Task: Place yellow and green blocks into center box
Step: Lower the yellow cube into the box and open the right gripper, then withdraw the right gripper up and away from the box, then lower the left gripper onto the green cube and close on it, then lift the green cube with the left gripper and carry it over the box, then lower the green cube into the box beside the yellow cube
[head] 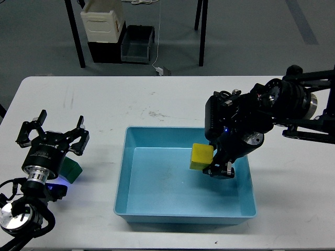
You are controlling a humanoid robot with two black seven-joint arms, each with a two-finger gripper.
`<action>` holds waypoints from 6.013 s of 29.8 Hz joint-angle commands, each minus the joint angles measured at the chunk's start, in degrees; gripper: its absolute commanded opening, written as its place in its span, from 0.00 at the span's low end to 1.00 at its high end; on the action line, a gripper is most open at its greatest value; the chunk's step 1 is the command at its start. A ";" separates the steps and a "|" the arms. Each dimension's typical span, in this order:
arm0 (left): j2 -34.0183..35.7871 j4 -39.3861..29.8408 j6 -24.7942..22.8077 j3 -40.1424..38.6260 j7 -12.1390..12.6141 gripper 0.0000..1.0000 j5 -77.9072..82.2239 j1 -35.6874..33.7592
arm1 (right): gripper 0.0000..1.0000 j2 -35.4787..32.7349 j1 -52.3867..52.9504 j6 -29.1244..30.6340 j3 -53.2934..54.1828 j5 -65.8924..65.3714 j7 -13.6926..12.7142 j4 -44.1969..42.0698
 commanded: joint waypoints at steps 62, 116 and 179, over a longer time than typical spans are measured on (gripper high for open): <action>31.03 6.84 1.78 -1.40 0.00 1.00 118.36 -26.62 | 0.99 7.76 -79.36 -24.13 102.53 28.19 -9.36 14.51; 24.26 10.79 -3.26 29.19 0.00 0.99 155.39 -34.98 | 0.99 7.49 -93.08 -26.51 109.66 37.94 -9.28 13.29; -4.31 7.54 -7.97 42.20 0.00 0.84 150.29 -63.98 | 0.99 7.76 -94.58 -28.09 109.74 38.12 -9.01 12.58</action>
